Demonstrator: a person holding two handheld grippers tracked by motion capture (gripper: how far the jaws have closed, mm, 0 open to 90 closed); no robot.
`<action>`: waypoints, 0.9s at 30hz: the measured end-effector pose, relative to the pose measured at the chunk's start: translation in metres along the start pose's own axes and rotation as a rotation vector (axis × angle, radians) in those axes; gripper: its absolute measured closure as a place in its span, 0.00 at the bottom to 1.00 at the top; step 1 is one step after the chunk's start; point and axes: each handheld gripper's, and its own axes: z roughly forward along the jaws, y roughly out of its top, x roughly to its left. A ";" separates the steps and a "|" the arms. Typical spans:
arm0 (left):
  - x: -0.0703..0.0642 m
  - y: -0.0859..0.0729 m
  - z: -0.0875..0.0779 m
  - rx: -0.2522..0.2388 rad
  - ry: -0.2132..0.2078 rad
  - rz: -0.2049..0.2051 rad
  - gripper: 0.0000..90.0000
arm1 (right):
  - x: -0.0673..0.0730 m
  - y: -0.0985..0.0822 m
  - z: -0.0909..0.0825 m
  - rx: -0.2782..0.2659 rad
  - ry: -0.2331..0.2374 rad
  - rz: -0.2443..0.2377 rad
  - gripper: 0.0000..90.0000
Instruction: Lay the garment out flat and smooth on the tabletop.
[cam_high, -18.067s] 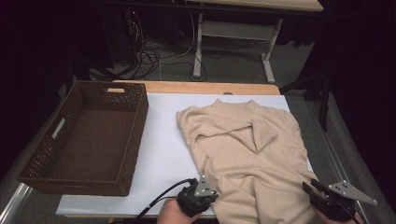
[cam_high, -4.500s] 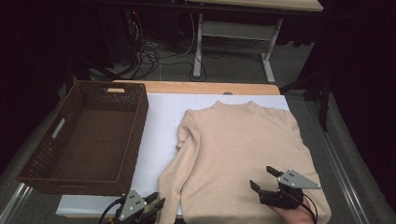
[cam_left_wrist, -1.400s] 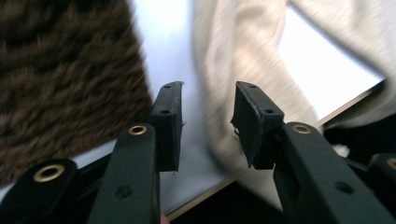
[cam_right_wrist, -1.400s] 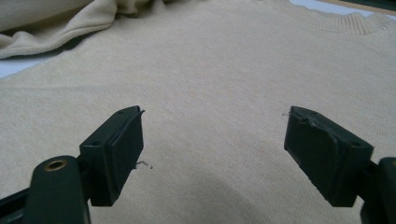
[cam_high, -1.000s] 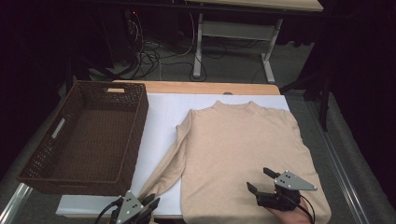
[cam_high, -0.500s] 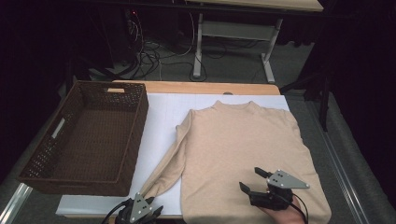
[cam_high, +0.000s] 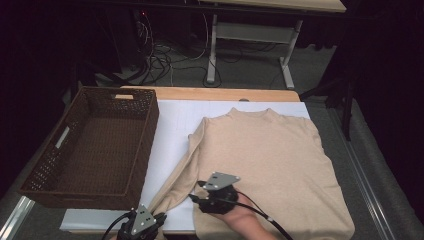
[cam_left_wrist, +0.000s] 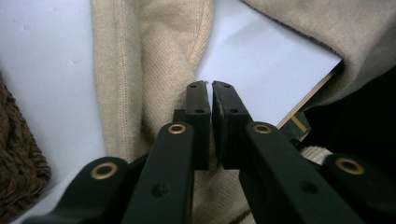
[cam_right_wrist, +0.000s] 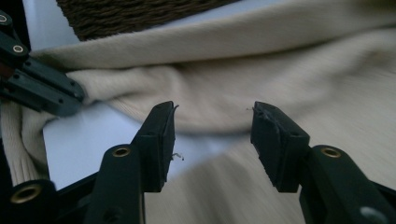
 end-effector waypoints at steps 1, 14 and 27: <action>0.000 0.000 0.000 0.000 -0.001 0.000 0.93 | 0.003 0.004 0.008 0.015 0.012 -0.012 0.58; 0.004 0.000 -0.009 -0.045 -0.013 -0.017 0.91 | 0.005 0.009 -0.003 0.040 0.010 -0.070 0.96; -0.001 0.003 0.006 -0.018 -0.076 -0.027 0.88 | -0.035 -0.028 -0.051 -0.019 -0.091 0.034 0.96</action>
